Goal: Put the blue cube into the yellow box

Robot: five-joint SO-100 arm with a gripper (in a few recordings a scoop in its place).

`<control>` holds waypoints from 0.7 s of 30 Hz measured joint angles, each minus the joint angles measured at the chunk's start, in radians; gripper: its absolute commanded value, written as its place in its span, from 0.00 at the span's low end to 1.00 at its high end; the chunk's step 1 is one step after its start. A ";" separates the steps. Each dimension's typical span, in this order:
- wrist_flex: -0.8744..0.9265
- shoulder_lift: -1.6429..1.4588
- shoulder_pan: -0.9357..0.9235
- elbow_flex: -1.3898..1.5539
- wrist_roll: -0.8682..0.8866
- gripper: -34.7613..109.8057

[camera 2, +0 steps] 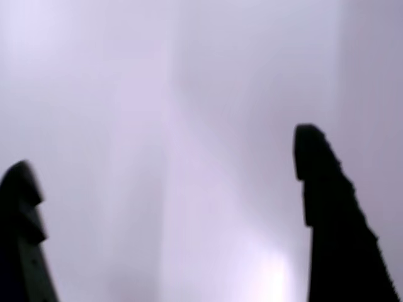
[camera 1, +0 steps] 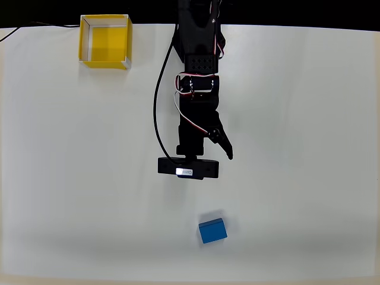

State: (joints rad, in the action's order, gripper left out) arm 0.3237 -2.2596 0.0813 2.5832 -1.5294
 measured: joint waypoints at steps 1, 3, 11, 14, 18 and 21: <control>-0.037 0.060 0.000 -0.035 -0.008 0.62; -0.106 0.184 0.000 -0.114 -0.023 0.63; -0.282 0.657 -0.009 -0.459 -0.072 0.64; -0.285 0.781 -0.009 -0.577 -0.083 0.64; -0.282 0.927 -0.009 -0.730 -0.091 0.65; -0.282 1.002 -0.008 -0.813 -0.091 0.65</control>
State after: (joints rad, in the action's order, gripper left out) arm 0.0414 -1.2579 0.0736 1.7702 -1.6199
